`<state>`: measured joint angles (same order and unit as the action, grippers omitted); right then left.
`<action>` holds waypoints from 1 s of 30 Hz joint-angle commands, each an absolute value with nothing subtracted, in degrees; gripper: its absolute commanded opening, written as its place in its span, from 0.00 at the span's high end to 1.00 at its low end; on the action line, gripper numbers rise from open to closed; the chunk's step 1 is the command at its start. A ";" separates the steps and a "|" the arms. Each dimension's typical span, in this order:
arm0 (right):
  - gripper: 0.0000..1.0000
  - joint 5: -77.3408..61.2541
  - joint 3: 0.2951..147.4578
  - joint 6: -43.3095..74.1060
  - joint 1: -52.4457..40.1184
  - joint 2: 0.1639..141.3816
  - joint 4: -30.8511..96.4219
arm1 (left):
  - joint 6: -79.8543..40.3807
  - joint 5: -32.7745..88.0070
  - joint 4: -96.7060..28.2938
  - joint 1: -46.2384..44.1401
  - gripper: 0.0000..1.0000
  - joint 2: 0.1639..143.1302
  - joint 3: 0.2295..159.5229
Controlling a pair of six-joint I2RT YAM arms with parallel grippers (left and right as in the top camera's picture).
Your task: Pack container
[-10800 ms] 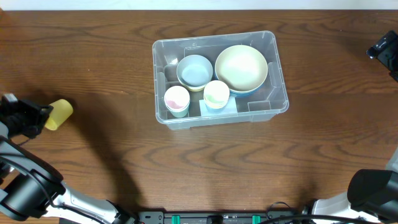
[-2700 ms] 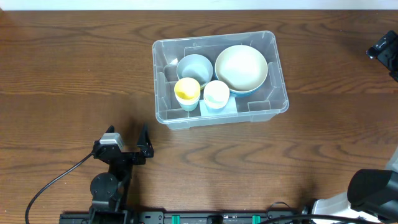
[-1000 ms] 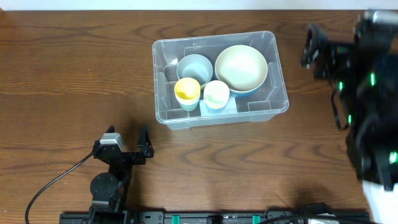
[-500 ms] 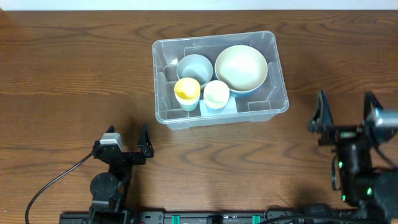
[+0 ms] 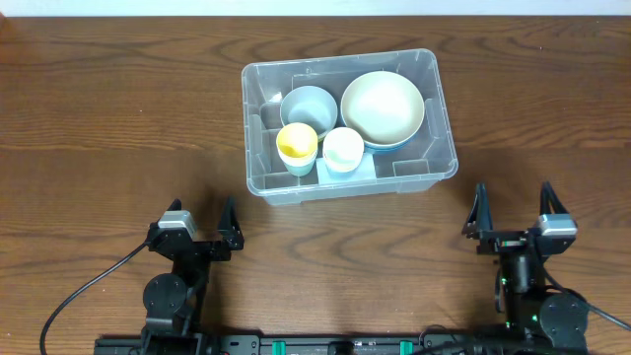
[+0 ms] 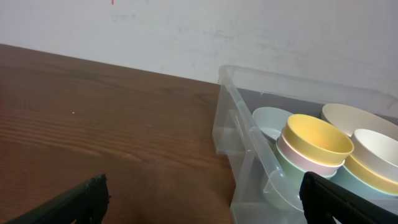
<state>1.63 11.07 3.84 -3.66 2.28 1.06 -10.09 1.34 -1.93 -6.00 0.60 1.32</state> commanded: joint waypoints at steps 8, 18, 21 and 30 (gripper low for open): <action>0.01 1.50 4.91 2.04 -3.22 0.30 -0.56 | -9.06 0.47 -4.12 -5.63 0.02 0.30 0.23; 0.01 1.41 0.36 -0.10 -3.22 0.30 -0.47 | -9.06 0.47 -4.12 -5.63 0.02 0.30 0.25; 0.01 1.45 0.30 -0.19 -3.20 0.30 3.01 | -9.06 0.49 -4.12 -5.63 0.02 0.30 0.23; 0.01 1.45 0.30 -2.92 -2.35 0.30 4.19 | -9.06 0.47 -4.12 -5.63 0.02 0.30 0.23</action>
